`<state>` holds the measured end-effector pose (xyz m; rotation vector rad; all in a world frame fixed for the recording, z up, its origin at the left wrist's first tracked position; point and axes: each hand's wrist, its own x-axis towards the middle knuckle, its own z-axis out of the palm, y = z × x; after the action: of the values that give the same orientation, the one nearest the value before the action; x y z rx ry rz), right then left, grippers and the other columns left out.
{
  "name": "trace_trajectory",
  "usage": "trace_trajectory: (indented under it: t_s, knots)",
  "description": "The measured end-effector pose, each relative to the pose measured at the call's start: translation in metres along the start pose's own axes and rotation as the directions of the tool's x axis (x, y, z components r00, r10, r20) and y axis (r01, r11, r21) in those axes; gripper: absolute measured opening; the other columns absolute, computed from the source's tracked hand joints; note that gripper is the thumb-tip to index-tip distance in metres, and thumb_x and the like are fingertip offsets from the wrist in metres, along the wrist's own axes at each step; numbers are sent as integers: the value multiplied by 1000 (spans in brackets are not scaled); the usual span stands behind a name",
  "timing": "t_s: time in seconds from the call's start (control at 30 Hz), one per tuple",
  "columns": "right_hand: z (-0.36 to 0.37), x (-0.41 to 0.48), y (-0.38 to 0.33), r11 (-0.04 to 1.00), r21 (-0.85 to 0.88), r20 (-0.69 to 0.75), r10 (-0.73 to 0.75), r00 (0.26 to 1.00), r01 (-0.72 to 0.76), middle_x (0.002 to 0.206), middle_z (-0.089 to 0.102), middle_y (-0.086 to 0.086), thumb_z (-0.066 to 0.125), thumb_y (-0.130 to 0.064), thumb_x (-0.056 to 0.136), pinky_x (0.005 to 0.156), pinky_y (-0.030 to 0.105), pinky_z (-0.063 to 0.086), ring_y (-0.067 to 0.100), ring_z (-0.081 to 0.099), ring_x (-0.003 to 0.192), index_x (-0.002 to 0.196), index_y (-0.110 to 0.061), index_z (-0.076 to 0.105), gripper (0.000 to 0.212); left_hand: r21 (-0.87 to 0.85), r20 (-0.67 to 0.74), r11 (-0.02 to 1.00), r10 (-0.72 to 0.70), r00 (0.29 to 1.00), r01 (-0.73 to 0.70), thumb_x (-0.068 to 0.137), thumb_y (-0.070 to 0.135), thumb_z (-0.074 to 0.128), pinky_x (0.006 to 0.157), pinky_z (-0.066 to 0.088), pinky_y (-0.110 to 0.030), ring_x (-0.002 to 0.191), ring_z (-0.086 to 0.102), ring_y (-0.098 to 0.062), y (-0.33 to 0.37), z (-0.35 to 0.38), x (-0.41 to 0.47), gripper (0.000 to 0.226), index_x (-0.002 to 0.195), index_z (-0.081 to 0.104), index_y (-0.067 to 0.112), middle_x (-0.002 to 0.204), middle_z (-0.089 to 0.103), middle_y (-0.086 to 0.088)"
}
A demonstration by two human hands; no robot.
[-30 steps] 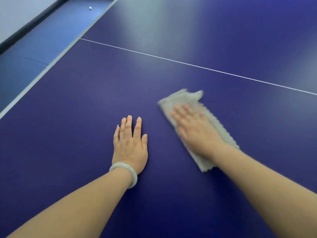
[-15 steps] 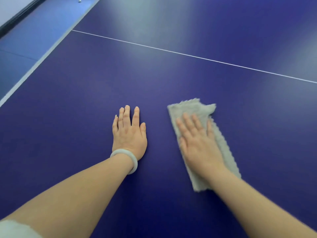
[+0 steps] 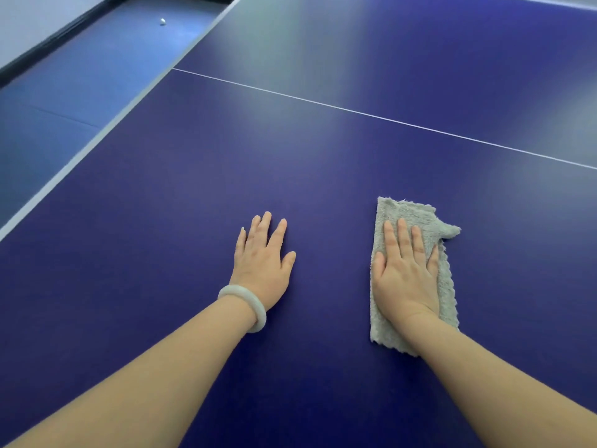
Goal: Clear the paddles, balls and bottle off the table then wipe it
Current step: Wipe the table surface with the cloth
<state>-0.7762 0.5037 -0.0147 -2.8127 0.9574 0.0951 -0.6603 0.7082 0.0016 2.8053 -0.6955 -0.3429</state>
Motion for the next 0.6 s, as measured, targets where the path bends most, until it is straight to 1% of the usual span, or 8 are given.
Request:
trace_trajectory:
  t_s: [0.07,0.17,0.3,0.4,0.47,0.5,0.53,0.6]
  knots:
    - [-1,-2,0,1000,2,-1,1,1000,-1,164,-6,-9,9,-40,100,121,50,-7,14,-9,151,157,-31,-2,59,75,-25,991,-108,994,110,101,50,27,122,-10,-40,150,-15,-18,-36,-3,-37,65,157,3,26,164,-10,-3]
    - [-4,2,-1,1000,-4,4,-3,1000,3,164,-5,-9,10,-39,101,121,50,-7,14,-8,151,157,-31,-1,58,126,-70,952,-274,959,281,93,57,5,122,-5,-45,150,-15,-21,-86,-8,-95,71,157,-3,26,164,-10,-5]
    - [-9,23,-12,1000,8,20,25,999,-25,165,-3,-8,11,-37,101,121,49,-10,15,-7,151,157,-30,2,58,217,-88,942,-242,966,256,94,56,-11,123,-1,-47,151,-10,-23,-107,-2,-130,67,153,-9,24,163,-8,-5]
    - [-11,43,-38,1000,11,40,26,999,-27,165,-2,-5,10,-35,102,121,52,-7,18,-7,152,158,-28,2,57,231,-122,932,-255,959,278,94,52,-10,122,1,-48,151,-6,-24,-107,2,-128,67,154,-6,22,163,-6,-5]
    - [-10,44,-68,995,-10,57,-97,994,98,165,-2,-5,13,-35,103,120,53,-7,19,-6,152,157,-28,3,56,240,-130,932,-247,960,272,96,51,-11,122,-1,-48,151,-11,-23,-108,6,-127,63,153,-12,24,163,-10,-4]
    - [-8,36,-85,977,-29,68,-210,975,212,165,-2,-6,15,-35,103,120,53,-7,18,-6,152,157,-29,2,56,233,-124,935,-245,961,268,94,51,-11,122,-3,-47,150,-14,-23,-109,7,-128,64,153,-14,25,163,-13,-4]
    - [-4,22,-101,934,-45,72,-351,934,354,165,-2,-6,15,-36,103,121,52,-7,18,-6,152,157,-30,2,56,224,-121,937,-247,962,269,92,51,-12,122,-4,-47,150,-16,-22,-109,7,-129,65,152,-17,25,163,-14,-3]
    - [7,-24,-115,774,-58,98,-624,775,631,165,4,-8,14,-39,104,122,50,-5,16,-4,152,157,-32,7,55,219,-122,939,-244,962,266,91,50,-14,122,-4,-47,150,-17,-21,-109,5,-129,65,151,-20,26,163,-16,-2]
